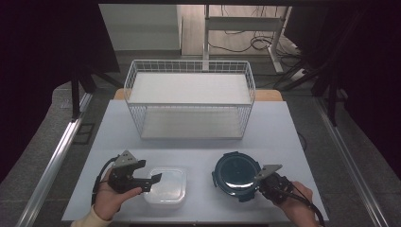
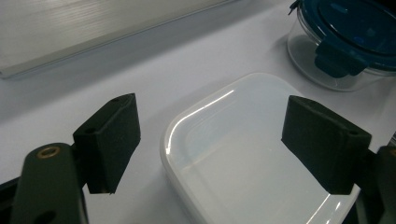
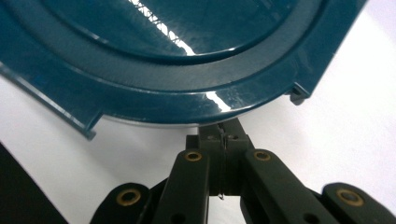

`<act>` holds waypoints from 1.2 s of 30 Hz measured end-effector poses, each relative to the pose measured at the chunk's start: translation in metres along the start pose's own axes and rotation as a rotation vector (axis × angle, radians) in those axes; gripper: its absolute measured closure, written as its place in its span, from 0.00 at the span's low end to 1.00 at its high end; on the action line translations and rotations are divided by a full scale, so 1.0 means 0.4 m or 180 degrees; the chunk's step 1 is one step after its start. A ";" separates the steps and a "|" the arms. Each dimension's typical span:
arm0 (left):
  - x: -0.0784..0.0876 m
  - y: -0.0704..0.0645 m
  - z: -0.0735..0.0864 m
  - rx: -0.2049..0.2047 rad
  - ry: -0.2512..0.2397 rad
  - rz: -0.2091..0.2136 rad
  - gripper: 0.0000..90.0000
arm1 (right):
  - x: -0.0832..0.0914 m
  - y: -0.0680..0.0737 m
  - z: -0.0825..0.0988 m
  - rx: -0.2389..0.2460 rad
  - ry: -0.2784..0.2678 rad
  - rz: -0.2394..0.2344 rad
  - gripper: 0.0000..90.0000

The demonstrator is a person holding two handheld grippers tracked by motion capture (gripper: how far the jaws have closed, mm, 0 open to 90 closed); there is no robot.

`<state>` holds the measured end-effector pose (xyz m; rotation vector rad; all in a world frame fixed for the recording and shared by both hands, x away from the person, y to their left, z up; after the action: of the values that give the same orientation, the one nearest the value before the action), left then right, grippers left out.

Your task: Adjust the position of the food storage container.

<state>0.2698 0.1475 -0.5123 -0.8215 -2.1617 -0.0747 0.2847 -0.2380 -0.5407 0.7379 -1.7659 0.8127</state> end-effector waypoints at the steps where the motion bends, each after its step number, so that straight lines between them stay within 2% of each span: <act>1: 0.000 -0.001 -0.001 0.0003 -0.0001 0.0005 0.21 | 0.000 0.004 -0.001 0.0007 -0.0005 -0.0007 1.00; 7: -0.002 -0.005 -0.001 0.0014 0.0004 0.0020 0.21 | -0.002 0.007 -0.001 0.0000 -0.0069 -0.0079 1.00; 17: -0.003 -0.009 -0.002 0.0013 0.0002 0.0027 0.21 | -0.004 0.019 -0.004 0.0050 -0.0015 0.0012 1.00; 23: -0.003 -0.007 -0.001 0.0015 0.0009 0.0025 0.21 | -0.005 0.023 -0.005 0.0038 -0.0049 -0.0008 1.00; 25: -0.001 -0.006 0.000 0.0022 0.0002 0.0020 0.21 | -0.003 0.026 -0.003 0.0029 -0.0076 -0.0063 1.00; 27: 0.004 -0.003 0.001 0.0028 -0.0013 0.0015 0.21 | 0.010 0.027 0.003 0.0013 -0.0140 -0.0129 1.00; 29: 0.010 0.002 0.001 0.0046 -0.0034 0.0008 0.21 | 0.037 0.016 0.015 -0.0029 -0.0170 -0.0068 1.00; 33: 0.011 0.006 0.000 0.0055 -0.0043 0.0000 0.22 | 0.109 -0.004 0.015 -0.0151 -0.0443 -0.0016 1.00; 36: 0.014 -0.003 -0.001 0.0008 -0.0047 0.0016 0.22 | 0.138 0.005 -0.008 -0.0144 -0.0629 -0.0041 1.00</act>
<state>0.2669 0.1493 -0.5079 -0.8283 -2.1731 -0.0634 0.2683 -0.2400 -0.4878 0.8216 -1.9468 0.7085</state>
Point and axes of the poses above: each handheld gripper's, and its own axes: x roughly backward along the jaws, z roughly out of its underside, y roughly to its left, the point moved 7 cm from there along -x, roughly forward along the jaws, and after that the axes turned 8 degrees about y, right-handed, at the moved point
